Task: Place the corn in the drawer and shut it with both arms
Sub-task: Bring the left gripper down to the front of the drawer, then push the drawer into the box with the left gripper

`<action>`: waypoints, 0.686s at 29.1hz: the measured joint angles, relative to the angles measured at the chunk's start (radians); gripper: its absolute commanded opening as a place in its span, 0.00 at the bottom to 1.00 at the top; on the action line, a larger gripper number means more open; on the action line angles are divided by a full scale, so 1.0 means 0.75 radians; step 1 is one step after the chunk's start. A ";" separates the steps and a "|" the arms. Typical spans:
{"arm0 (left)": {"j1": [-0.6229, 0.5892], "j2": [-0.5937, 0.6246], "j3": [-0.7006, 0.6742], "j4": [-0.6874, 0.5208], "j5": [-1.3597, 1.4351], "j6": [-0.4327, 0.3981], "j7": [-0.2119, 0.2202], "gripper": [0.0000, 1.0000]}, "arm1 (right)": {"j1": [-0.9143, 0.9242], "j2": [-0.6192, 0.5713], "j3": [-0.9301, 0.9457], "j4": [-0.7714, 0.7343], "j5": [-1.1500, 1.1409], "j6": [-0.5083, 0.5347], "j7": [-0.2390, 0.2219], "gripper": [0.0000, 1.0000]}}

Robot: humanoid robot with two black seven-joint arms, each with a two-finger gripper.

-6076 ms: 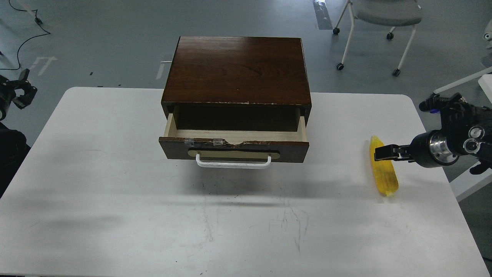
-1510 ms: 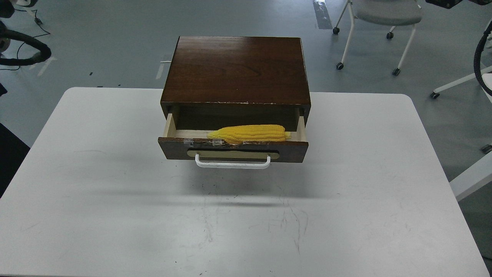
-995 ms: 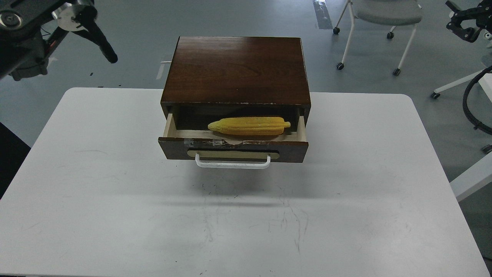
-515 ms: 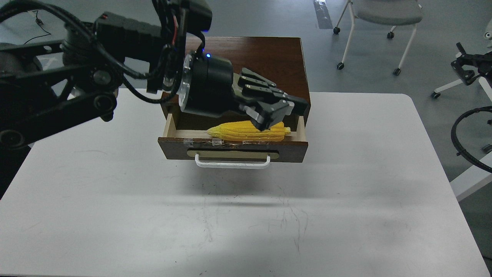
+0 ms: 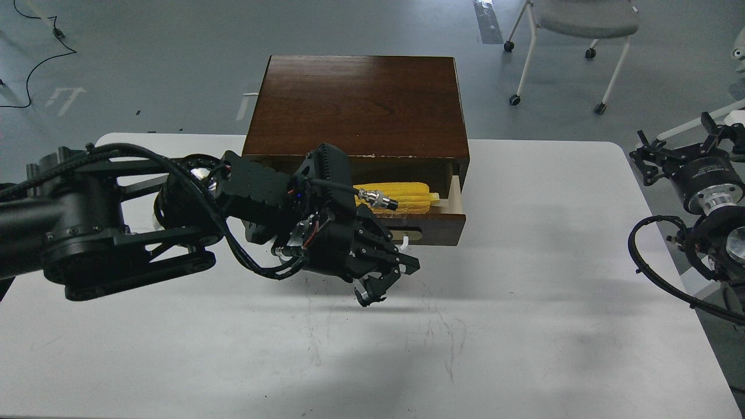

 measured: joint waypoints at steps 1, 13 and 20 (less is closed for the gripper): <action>0.005 0.002 0.001 0.006 0.013 0.000 0.000 0.00 | 0.007 0.000 0.010 -0.027 -0.001 0.000 0.002 1.00; 0.031 0.009 0.002 0.031 0.139 0.000 0.002 0.00 | 0.017 -0.001 0.016 -0.073 -0.007 0.000 0.006 1.00; 0.019 0.057 -0.004 0.033 0.151 0.000 0.002 0.00 | 0.024 0.000 0.013 -0.072 -0.008 0.000 0.021 1.00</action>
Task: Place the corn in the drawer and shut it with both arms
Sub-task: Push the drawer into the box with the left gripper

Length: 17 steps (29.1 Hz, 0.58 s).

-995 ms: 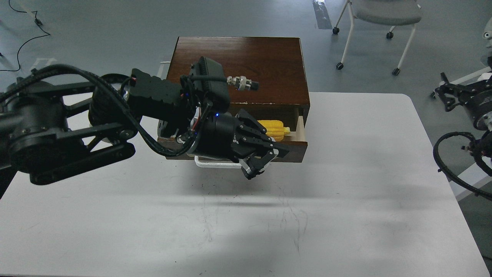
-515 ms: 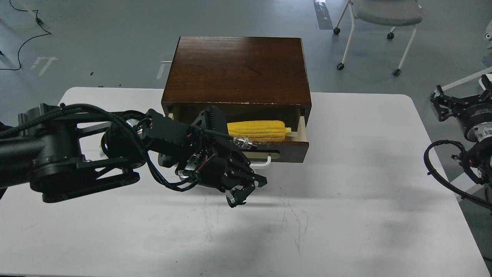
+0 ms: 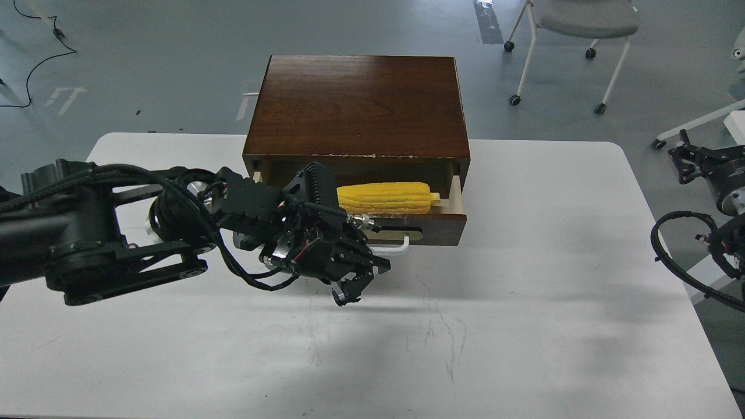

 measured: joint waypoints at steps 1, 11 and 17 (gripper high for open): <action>0.000 0.008 -0.001 0.000 0.001 0.000 0.000 0.00 | 0.000 0.000 -0.002 0.000 -0.001 0.000 0.011 1.00; 0.006 0.031 0.000 0.012 0.036 0.000 0.001 0.00 | 0.004 0.000 -0.014 0.000 -0.008 0.000 0.044 1.00; 0.011 0.036 0.004 0.041 0.046 0.000 0.001 0.00 | 0.005 -0.002 -0.018 0.000 -0.009 0.000 0.044 1.00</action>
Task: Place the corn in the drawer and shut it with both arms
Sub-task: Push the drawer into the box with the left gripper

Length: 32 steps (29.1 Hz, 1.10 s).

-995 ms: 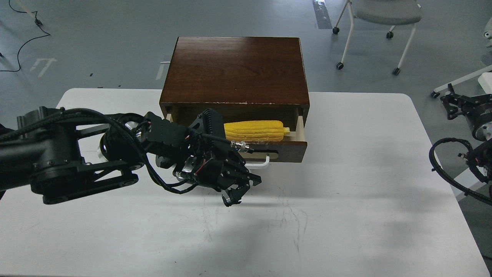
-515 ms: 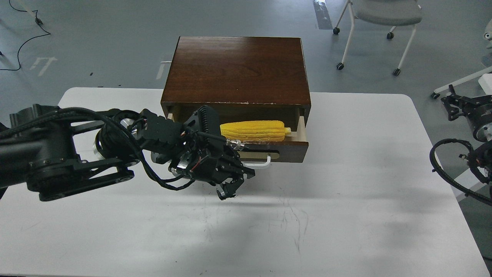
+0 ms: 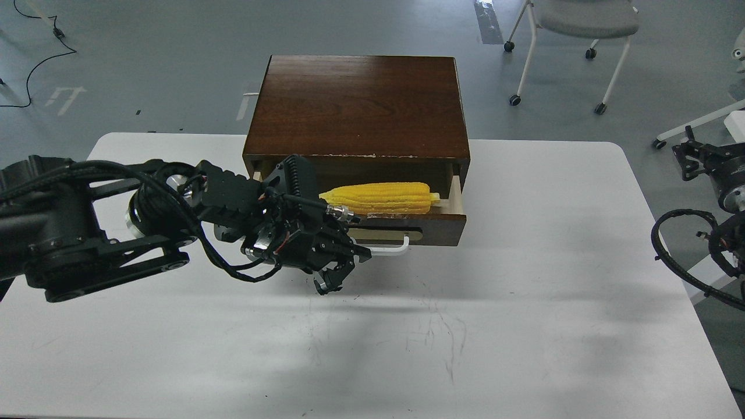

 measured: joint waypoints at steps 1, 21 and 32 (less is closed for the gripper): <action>0.000 0.000 0.000 0.008 0.000 0.000 0.000 0.00 | 0.000 0.000 -0.001 0.000 0.000 0.000 -0.001 1.00; -0.015 -0.009 -0.005 0.204 0.044 -0.001 0.000 0.00 | -0.010 -0.005 -0.002 0.000 -0.001 0.000 -0.004 1.00; -0.016 -0.024 -0.005 0.319 0.045 0.000 -0.002 0.00 | -0.015 0.000 -0.003 0.001 -0.010 0.000 -0.004 1.00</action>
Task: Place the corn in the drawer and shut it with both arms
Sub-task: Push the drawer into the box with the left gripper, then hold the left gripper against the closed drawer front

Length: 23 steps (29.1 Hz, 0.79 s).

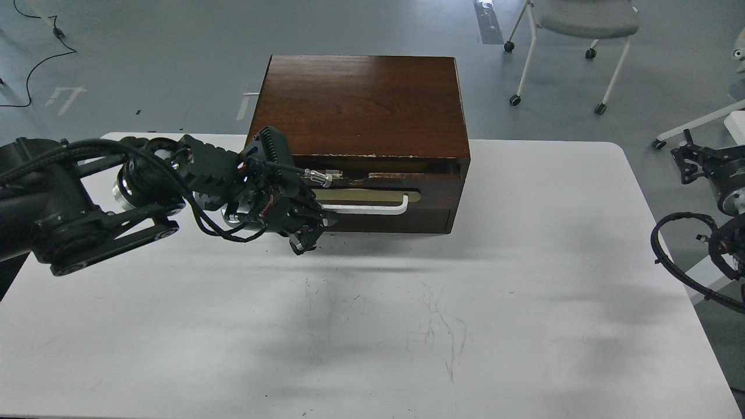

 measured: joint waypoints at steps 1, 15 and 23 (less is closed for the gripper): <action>-0.003 -0.001 -0.001 0.003 0.000 0.000 -0.001 0.00 | -0.001 0.000 0.000 -0.001 -0.001 0.000 0.000 1.00; -0.045 -0.051 -0.003 0.094 -0.002 0.000 -0.008 0.00 | -0.017 0.002 -0.012 -0.008 -0.001 0.000 0.001 1.00; -0.032 -0.044 0.003 0.101 -0.001 0.001 -0.008 0.00 | -0.020 0.002 -0.016 -0.024 -0.001 0.000 0.001 1.00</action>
